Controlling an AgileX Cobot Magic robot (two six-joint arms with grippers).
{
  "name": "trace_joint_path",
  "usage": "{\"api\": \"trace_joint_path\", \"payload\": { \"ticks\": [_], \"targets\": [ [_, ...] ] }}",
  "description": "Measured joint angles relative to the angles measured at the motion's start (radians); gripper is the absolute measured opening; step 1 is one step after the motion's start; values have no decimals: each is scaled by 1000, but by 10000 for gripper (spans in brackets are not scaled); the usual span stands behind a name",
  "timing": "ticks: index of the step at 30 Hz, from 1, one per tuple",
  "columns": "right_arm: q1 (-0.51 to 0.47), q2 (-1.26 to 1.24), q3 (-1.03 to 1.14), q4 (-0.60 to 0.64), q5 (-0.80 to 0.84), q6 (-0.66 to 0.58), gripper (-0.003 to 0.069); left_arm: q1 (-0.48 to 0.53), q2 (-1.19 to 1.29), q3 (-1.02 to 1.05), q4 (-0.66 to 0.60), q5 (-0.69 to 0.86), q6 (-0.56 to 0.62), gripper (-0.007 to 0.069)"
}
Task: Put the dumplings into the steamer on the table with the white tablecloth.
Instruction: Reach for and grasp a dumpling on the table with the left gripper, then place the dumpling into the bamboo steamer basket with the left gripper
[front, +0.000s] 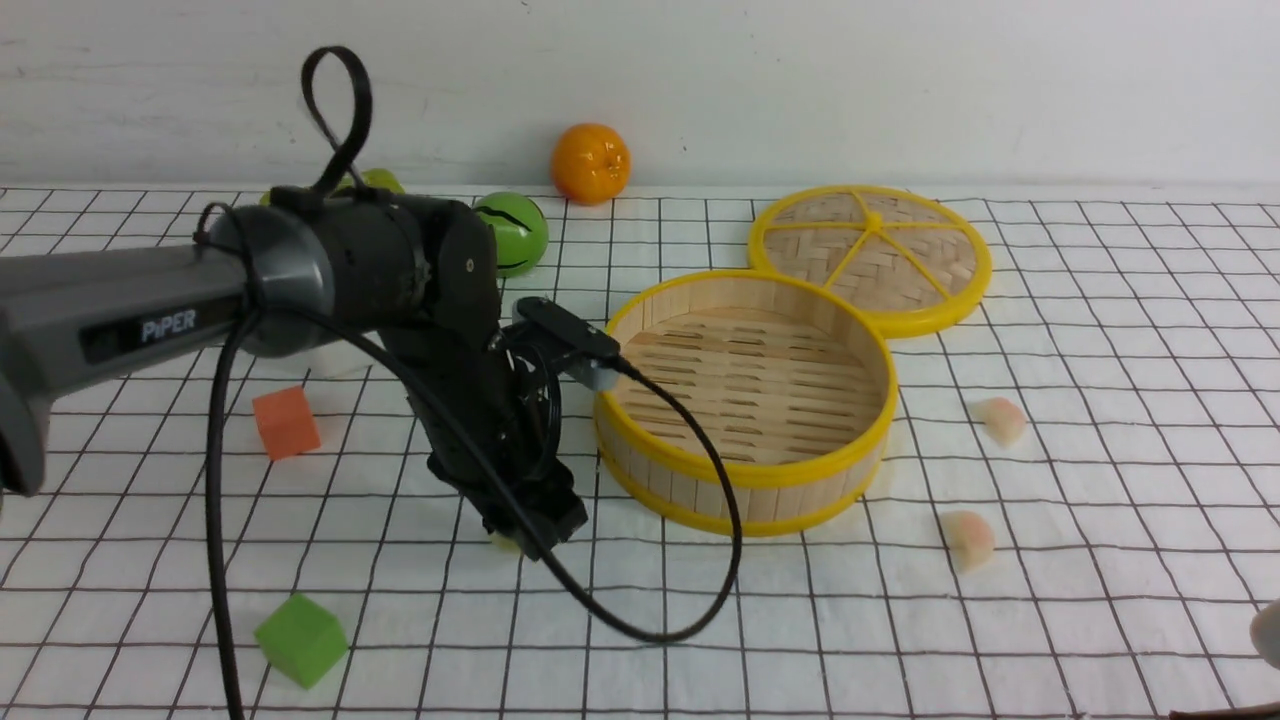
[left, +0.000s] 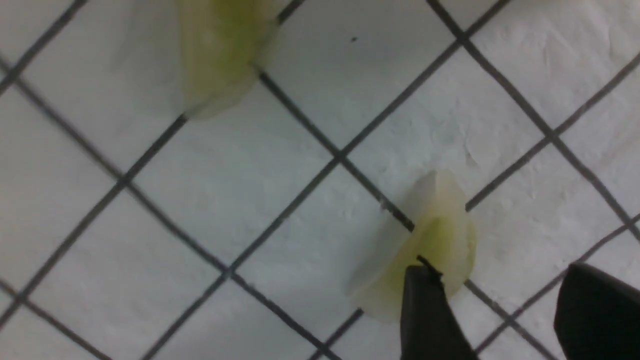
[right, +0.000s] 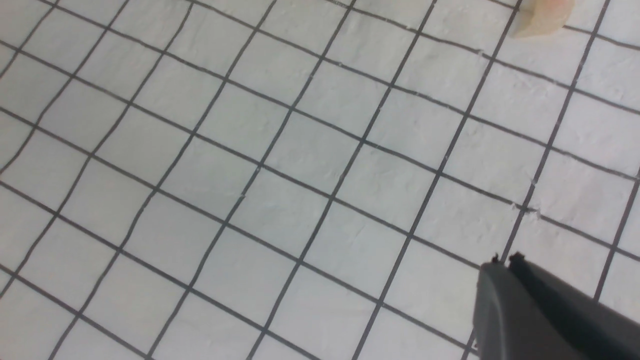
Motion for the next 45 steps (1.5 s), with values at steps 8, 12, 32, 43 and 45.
{"api": "trace_joint_path", "payload": {
  "ticks": [8, 12, 32, 43, 45],
  "targets": [
    [0, 0, 1, 8, -9, 0, 13, 0, 40, -5, -1, -59, 102, 154],
    [0, 0, 1, 15, -17, -1, 18, 0, 40, -5, -6, -64, 76, 143],
    [0, 0, 1, 22, -34, -1, 34, 0, 59, -543, -195, 204, -447, 143],
    [0, 0, 1, 22, -45, -1, 41, -3, 296, -583, -251, -70, -621, 141],
    [0, 0, 1, 22, -45, -1, 41, -3, 318, -583, -251, -76, -625, 141]
  ]
}}
